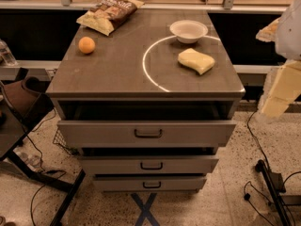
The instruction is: Move sponge near orange
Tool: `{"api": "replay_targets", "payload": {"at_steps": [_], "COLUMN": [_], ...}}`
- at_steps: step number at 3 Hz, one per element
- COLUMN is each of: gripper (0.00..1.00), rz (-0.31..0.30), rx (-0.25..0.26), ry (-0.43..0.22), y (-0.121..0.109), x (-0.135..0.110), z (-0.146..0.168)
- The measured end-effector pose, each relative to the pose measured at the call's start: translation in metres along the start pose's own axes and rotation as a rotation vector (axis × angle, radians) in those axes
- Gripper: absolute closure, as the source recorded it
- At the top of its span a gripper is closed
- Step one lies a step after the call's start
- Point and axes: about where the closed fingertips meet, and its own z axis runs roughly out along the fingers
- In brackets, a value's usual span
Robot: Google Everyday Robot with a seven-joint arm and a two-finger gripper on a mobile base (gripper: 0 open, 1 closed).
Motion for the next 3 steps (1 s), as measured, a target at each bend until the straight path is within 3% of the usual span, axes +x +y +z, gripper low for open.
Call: {"api": "replay_targets", "payload": {"at_steps": [2,3], "gripper": [0.0,0.0], "rz": [0.008,0.113], "rx": [0.027,0.077], "ry": [-0.02,-0.111], "y": [-0.012,-0.052], "x": [-0.002,0.007], "z": [0.003,0.009]}}
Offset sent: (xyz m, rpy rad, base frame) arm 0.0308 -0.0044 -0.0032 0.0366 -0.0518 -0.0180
